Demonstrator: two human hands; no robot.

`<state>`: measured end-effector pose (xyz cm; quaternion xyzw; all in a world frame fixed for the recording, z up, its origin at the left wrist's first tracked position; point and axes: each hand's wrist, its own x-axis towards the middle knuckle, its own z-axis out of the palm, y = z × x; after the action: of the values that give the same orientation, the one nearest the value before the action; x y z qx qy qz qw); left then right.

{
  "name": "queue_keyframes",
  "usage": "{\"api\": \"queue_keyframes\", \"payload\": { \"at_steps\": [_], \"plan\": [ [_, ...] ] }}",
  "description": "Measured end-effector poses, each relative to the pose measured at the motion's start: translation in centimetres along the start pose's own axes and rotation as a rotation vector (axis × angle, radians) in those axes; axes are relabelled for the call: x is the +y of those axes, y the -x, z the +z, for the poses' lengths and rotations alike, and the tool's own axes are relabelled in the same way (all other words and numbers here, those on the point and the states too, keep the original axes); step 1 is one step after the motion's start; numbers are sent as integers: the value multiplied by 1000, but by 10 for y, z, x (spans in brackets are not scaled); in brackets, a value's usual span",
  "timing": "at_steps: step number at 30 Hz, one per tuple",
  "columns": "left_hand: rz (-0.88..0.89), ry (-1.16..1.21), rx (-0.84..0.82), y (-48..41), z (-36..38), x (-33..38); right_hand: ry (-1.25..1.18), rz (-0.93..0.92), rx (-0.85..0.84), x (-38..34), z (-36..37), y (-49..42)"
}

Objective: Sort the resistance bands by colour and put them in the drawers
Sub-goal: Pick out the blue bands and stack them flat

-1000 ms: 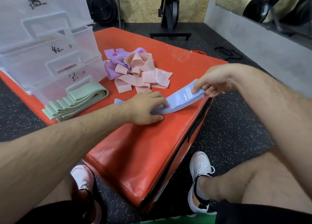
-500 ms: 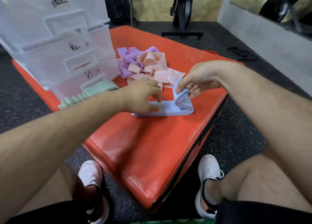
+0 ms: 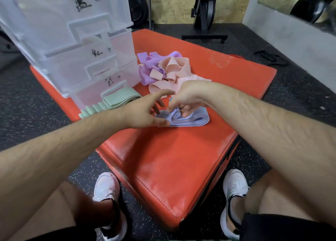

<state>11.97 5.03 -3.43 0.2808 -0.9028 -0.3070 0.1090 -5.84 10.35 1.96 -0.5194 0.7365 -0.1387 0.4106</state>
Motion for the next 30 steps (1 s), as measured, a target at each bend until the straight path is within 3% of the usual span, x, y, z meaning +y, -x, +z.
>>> {"api": "queue_keyframes", "payload": {
  "at_steps": [8, 10, 13, 14, 17, 21, 23, 26, 30],
  "plan": [
    [51, -273, 63, -1, 2, 6, -12, -99, -52, 17, -14, 8],
    [65, -322, 62, -3, 4, 6, 107, -136, 114, 29, -22, 9],
    [76, -363, 96, -6, 8, 7, 524, -25, 336, 47, -33, 7],
    [74, -366, 109, -6, 10, 7, 520, 57, 291, 53, -34, 6],
    [19, -345, 105, -7, 11, 11, 176, 183, 64, 67, -31, 5],
    [-68, -355, 88, -13, 10, 17, 31, 60, 138, 75, -25, 4],
    [-120, -252, 57, -17, 10, 15, -14, -49, 207, 69, -24, 7],
    [-178, 116, 76, -20, 3, 24, -56, -259, 271, 56, -30, 15],
    [-74, 420, 46, -25, -12, 43, -116, -480, 245, 39, -45, 26]
  ]
}}
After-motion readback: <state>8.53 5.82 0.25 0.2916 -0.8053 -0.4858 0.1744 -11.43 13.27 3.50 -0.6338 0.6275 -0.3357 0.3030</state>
